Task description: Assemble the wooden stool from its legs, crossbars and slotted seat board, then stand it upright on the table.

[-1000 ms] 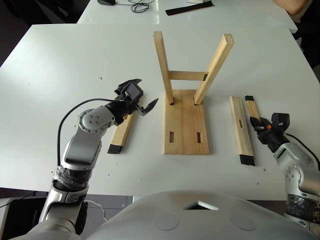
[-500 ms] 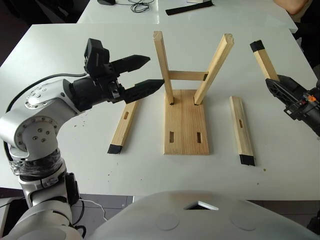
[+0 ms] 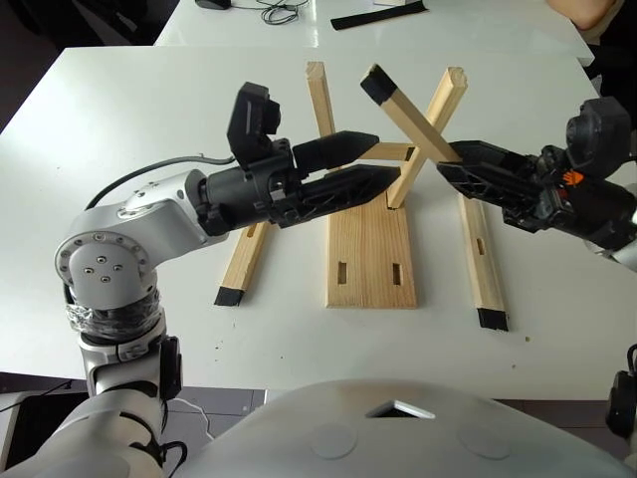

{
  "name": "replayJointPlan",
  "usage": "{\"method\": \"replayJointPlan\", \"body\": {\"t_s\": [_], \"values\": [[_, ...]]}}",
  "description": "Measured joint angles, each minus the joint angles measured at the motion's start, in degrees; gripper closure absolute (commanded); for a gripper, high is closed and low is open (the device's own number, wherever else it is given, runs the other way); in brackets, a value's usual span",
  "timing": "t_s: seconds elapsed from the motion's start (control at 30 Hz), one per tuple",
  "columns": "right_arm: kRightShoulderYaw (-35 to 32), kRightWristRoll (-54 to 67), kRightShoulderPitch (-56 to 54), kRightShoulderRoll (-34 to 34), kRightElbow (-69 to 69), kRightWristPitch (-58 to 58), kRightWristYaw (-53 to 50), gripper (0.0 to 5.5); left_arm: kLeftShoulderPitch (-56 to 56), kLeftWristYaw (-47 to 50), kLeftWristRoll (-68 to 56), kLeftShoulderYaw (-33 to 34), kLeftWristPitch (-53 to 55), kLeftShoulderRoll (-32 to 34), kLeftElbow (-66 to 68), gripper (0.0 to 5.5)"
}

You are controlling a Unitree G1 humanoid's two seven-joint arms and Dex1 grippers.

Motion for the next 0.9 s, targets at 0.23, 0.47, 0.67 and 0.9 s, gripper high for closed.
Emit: {"method": "replayJointPlan", "body": {"t_s": [0.23,0.47,0.67,0.9], "values": [[4.36,3.72,-1.19,-0.84,0.03,1.05,0.51,4.20,1.08,-1.60,3.46,-2.53,-2.31,1.25,-0.22,1.60],[7.04,4.77,-0.24,0.05,-0.08,1.06,-0.41,4.20,2.26,-7.86,7.99,-4.42,-3.37,3.70,-0.12,1.60],[7.57,8.52,-0.07,-0.01,-0.09,1.30,-0.54,4.20,2.28,-8.63,7.61,-4.45,-4.12,3.39,-0.45,1.60],[7.79,9.75,0.93,-0.33,-0.08,1.35,-0.54,4.20,0.26,-7.13,0.53,-3.60,-5.49,3.52,-0.21,1.60]]}}
